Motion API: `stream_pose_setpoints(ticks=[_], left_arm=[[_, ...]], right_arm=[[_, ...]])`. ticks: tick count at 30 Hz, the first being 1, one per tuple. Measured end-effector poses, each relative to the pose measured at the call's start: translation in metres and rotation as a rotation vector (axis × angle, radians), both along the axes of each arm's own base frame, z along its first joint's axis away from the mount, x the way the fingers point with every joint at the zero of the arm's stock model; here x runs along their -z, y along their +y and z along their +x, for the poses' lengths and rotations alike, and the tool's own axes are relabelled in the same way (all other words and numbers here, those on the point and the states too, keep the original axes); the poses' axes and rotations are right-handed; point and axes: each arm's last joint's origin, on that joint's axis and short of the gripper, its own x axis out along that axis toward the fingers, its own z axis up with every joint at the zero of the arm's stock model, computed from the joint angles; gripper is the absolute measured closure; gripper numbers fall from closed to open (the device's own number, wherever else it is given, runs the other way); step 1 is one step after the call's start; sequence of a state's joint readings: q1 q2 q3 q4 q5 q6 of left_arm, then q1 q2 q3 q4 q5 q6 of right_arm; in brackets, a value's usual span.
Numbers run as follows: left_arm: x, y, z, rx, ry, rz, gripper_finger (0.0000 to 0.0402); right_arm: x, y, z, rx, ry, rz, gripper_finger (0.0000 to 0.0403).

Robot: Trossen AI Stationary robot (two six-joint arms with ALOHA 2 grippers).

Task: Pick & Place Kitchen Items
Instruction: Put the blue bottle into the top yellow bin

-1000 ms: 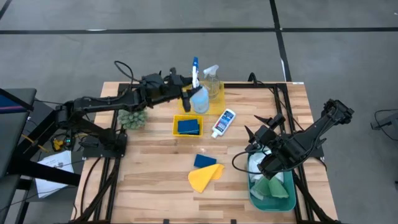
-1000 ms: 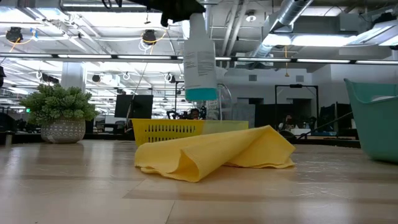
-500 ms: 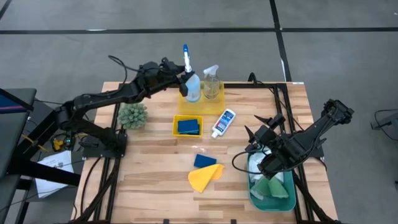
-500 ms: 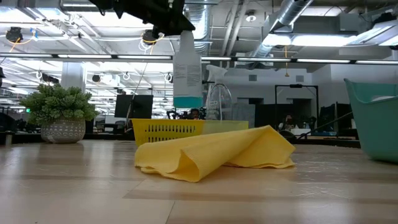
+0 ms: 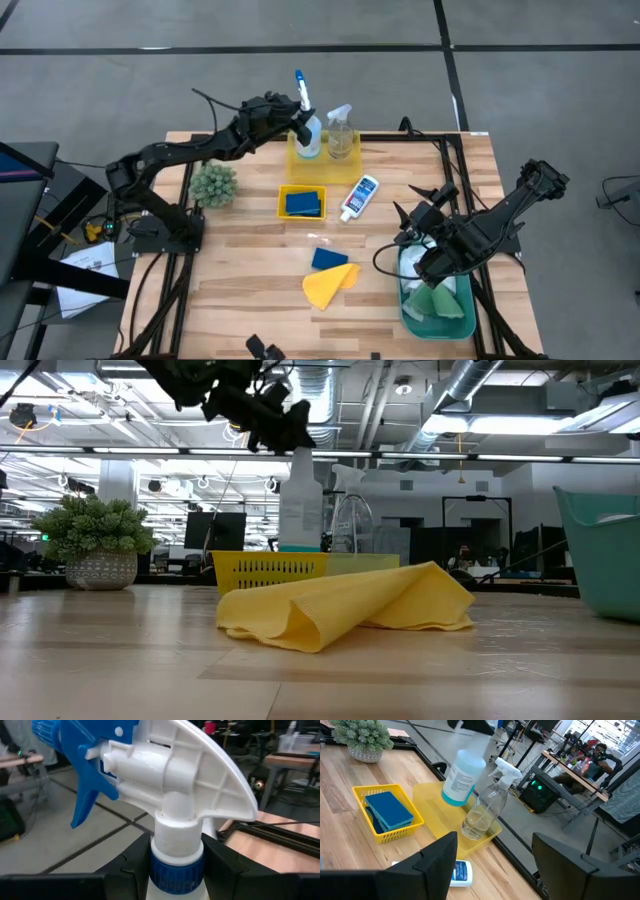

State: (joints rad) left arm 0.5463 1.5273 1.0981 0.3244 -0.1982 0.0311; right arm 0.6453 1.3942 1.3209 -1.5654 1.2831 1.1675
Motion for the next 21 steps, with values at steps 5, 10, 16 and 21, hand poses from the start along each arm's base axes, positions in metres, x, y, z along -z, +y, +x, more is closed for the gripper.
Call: stream_pose_setpoints(ticks=[5, 10, 16, 21], left_arm=[[0.013, 0.016, 0.001, -0.035, -0.012, -0.044, 0.0270], [0.019, 0.021, 0.004, -0.037, -0.038, -0.056, 0.0270], [0.026, 0.023, 0.007, -0.039, -0.018, -0.068, 0.0270], [0.036, 0.027, 0.012, -0.049, -0.012, -0.073, 0.0270]], right_arm=[[0.000, 0.000, 0.000, 0.000, 0.000, 0.000, 0.0155], [0.000, 0.000, 0.000, 0.000, 0.000, 0.000, 0.0155], [0.000, 0.000, 0.000, 0.000, 0.000, -0.001, 0.0155], [0.000, 0.000, 0.000, 0.000, 0.000, -0.001, 0.0155]])
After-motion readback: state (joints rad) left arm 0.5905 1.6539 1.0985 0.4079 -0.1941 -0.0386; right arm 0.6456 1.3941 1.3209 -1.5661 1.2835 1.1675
